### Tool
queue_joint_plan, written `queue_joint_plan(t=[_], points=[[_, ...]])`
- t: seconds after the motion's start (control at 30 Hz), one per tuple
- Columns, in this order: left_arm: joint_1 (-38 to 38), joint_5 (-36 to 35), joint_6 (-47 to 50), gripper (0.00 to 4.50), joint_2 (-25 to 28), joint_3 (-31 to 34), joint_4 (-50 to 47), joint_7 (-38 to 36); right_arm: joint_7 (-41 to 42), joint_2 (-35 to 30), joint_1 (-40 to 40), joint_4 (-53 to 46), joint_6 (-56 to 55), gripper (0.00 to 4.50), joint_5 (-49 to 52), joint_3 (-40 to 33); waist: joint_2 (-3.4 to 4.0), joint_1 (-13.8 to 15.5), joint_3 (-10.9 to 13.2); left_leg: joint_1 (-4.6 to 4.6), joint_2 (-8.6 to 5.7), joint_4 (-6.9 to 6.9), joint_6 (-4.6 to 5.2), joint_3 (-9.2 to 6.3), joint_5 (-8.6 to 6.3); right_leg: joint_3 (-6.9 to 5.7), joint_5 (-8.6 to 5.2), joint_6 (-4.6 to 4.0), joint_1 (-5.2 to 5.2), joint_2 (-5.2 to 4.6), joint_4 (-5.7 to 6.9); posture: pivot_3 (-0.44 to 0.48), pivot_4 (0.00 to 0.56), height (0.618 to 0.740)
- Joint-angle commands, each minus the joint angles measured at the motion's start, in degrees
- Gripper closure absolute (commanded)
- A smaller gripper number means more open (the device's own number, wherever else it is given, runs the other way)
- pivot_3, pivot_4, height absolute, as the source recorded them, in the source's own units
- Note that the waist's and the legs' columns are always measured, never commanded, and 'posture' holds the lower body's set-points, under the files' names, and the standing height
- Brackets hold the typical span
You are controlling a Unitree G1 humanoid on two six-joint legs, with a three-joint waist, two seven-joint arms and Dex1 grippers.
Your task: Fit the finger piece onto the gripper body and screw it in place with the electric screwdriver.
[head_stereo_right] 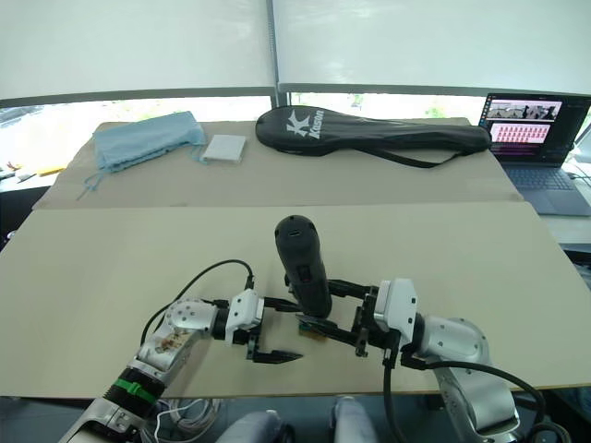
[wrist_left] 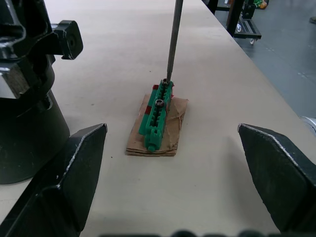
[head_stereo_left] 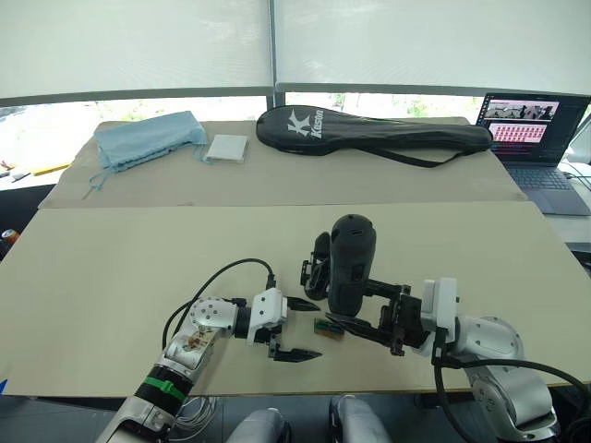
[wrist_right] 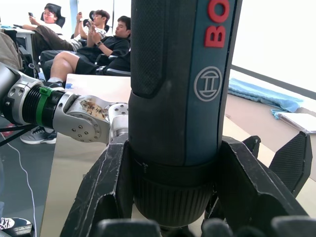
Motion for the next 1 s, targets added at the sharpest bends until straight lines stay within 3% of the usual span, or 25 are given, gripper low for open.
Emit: queue_joint_plan(t=[0.03,1.0], points=[[1.10,0.28,0.32,0.00,0.55,-0.64,-0.02,-0.26,-0.28,-0.08,-0.31,-1.75,-2.26,2.57,1.21,-0.76,0.00,0.00,0.00,0.00,0.00,0.00,0.00,0.00,0.00,0.00,0.00,0.00,0.00,0.00,0.00,0.000,0.150,0.740],[1.63,0.36,-0.06,0.00,0.41,-0.86,0.21,-0.15,-0.40,-0.37,-0.12,-1.83,-1.49,2.57,2.35,-1.37,0.00,0.00,0.00,0.01,0.00,-0.01,0.00,0.00,0.00,0.00,0.00,0.00,0.00,0.00,0.00,0.000,0.150,0.740]])
